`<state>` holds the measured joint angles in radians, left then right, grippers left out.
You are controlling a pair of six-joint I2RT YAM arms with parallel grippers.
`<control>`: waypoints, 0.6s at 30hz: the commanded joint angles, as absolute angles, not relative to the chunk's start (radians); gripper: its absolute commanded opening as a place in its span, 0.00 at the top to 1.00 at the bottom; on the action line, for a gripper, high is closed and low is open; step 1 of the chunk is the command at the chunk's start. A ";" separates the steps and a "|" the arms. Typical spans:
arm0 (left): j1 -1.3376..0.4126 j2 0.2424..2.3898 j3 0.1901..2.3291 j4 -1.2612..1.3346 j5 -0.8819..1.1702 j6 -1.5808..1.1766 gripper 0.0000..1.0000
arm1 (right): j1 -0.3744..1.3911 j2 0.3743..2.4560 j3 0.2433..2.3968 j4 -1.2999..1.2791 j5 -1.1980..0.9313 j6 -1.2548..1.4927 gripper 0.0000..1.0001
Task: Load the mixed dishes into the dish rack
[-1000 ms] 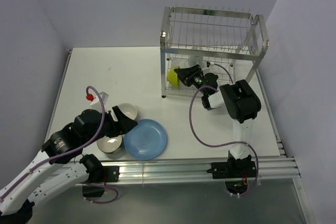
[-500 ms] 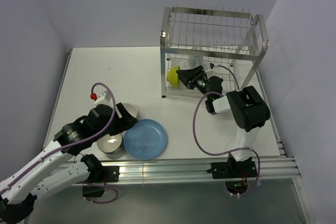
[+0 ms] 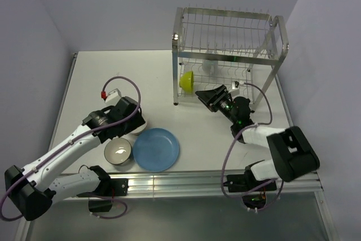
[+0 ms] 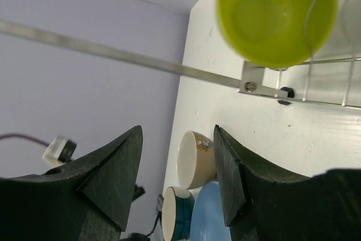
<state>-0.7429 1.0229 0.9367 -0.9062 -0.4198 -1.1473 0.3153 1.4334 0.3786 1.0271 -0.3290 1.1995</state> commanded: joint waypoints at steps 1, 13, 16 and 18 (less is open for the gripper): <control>-0.687 1.042 0.982 -0.917 -0.451 -1.146 0.27 | 0.337 1.270 0.379 0.831 -0.272 1.089 0.39; -0.454 1.210 0.977 -0.873 -0.406 -1.055 0.29 | 0.347 0.760 0.367 0.398 -0.345 0.957 0.39; -0.425 1.242 0.973 -0.865 -0.400 -1.046 0.30 | 0.350 0.660 0.387 0.298 -0.365 0.925 0.39; -0.417 1.256 0.968 -0.856 -0.396 -1.043 0.30 | 0.353 0.606 0.399 0.259 -0.376 0.911 0.39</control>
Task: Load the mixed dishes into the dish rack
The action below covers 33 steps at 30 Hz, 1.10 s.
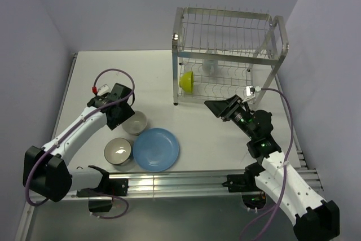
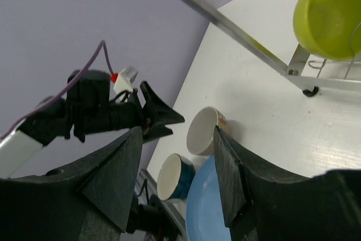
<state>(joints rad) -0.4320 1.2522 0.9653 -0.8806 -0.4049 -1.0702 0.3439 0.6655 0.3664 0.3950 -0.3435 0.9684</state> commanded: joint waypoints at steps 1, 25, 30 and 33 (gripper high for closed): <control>-0.411 1.258 0.968 -0.856 -0.394 -1.045 0.31 | 0.354 0.592 0.402 0.229 -0.388 0.907 0.39; -0.362 1.453 0.865 -0.697 -0.275 -0.994 0.47 | 0.357 0.457 0.480 0.006 -0.433 0.795 0.40; -0.360 1.520 0.884 -0.661 -0.236 -0.965 0.69 | 0.357 0.423 0.508 -0.072 -0.405 0.747 0.40; -0.360 1.542 0.893 -0.650 -0.219 -0.954 0.87 | 0.357 0.416 0.517 -0.089 -0.402 0.736 0.40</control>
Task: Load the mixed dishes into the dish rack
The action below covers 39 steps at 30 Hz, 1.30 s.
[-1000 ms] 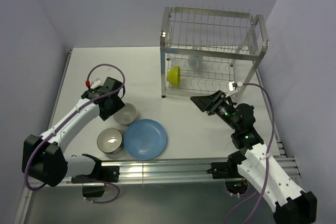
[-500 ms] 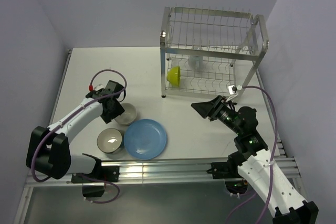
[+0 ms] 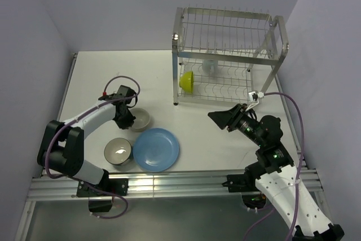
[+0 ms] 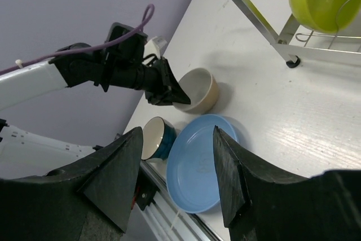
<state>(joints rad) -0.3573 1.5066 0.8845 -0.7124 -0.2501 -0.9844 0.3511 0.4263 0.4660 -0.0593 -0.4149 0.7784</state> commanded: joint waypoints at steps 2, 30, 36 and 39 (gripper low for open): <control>-0.360 1.552 0.893 -0.644 -0.207 -0.943 1.00 | 0.357 0.422 0.522 -0.092 -0.408 0.727 0.40; -0.684 1.218 1.134 -0.905 -0.108 -0.815 1.00 | 0.979 0.799 0.888 -0.322 -0.135 0.261 0.51; -0.725 1.163 1.086 -0.888 0.024 -0.796 1.00 | 1.103 0.819 0.923 -0.403 -0.132 0.163 0.53; -0.748 1.157 1.065 -0.884 0.077 -0.785 1.00 | 1.184 0.860 0.957 -0.442 -0.074 0.147 0.53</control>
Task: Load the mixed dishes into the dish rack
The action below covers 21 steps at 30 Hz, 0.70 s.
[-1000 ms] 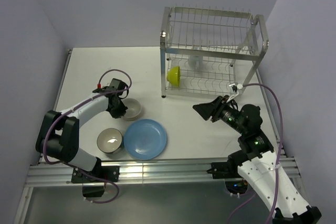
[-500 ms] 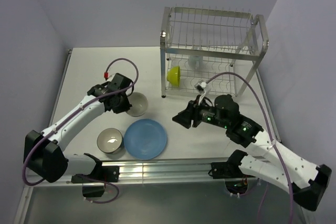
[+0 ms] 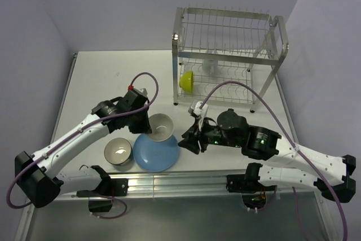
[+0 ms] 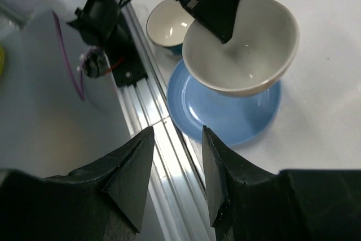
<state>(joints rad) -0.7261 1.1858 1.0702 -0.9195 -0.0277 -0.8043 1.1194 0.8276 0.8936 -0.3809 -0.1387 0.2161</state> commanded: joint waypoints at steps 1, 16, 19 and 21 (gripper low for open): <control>-0.756 1.161 1.062 -0.888 0.096 -0.781 1.00 | 1.204 0.891 0.968 -0.455 -0.052 0.143 0.53; -0.865 1.224 1.026 -0.960 0.173 -0.758 1.00 | 1.463 1.178 1.219 -0.699 0.078 0.052 0.50; -0.885 1.230 1.040 -0.983 0.150 -0.759 1.00 | 1.476 1.215 1.220 -0.690 0.052 0.041 0.50; -0.897 1.230 1.040 -0.982 0.153 -0.767 1.00 | 1.476 1.253 1.218 -0.683 0.049 0.038 0.49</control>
<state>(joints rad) -0.8780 1.2392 1.0157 -0.9871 0.1200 -0.7681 1.4677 1.2152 1.1774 -0.6727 0.0513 0.0647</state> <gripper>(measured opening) 0.137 0.506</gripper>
